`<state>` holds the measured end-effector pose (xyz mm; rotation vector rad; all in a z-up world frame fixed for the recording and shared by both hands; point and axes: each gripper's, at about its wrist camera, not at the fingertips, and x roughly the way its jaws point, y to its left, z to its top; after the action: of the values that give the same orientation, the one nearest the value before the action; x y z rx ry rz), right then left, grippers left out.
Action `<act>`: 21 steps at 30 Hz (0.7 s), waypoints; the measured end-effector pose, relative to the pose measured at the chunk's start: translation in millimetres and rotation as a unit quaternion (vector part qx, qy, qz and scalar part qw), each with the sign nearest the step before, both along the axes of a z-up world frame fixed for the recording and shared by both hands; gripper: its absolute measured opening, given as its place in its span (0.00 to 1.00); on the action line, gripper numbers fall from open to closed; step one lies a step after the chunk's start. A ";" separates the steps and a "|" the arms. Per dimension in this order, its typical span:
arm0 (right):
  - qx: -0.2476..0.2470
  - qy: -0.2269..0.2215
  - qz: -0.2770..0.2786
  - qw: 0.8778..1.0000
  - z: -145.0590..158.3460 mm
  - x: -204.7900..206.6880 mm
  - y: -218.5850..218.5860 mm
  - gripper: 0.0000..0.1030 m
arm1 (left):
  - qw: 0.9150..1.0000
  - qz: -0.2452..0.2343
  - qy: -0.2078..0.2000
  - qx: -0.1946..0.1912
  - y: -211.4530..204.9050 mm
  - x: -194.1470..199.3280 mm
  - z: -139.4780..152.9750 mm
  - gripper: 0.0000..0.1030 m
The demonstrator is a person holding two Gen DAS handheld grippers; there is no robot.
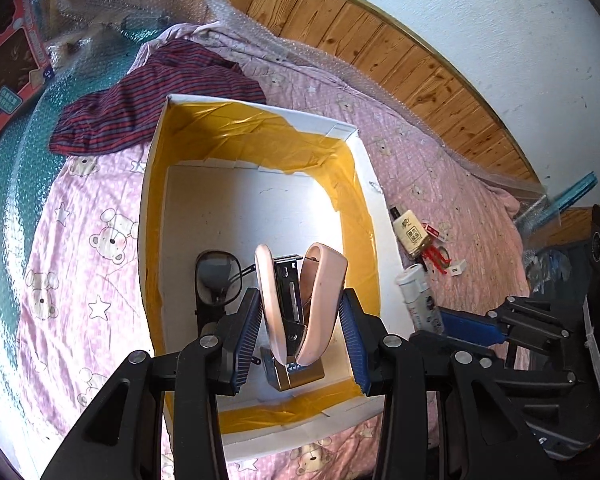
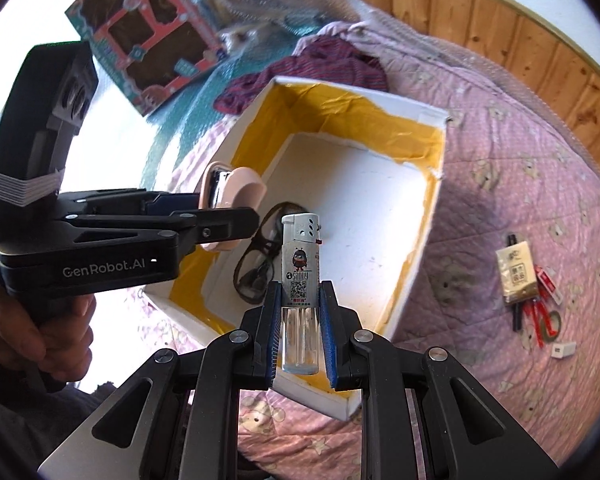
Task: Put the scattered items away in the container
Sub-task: 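Lower the stapler into the box with the left tool while the right tool holds the lighter above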
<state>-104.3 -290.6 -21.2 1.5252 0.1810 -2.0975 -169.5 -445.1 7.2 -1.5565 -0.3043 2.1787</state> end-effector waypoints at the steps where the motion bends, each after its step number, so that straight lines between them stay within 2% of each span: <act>1: 0.001 -0.004 0.004 1.000 -4.0 -0.1 -1.0 0.19 | 1.000 0.000 -0.004 -0.002 0.8 0.0 -2.4 0.40; 21: -0.004 -0.057 0.035 0.998 -60.6 -12.9 -8.0 0.19 | 0.997 0.003 -0.048 -0.054 11.1 -4.1 -42.3 0.40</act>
<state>-117.2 -298.6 -81.8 1.6049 0.1806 -1.9497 -173.6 -433.9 -35.1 -1.7245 -0.2234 2.1607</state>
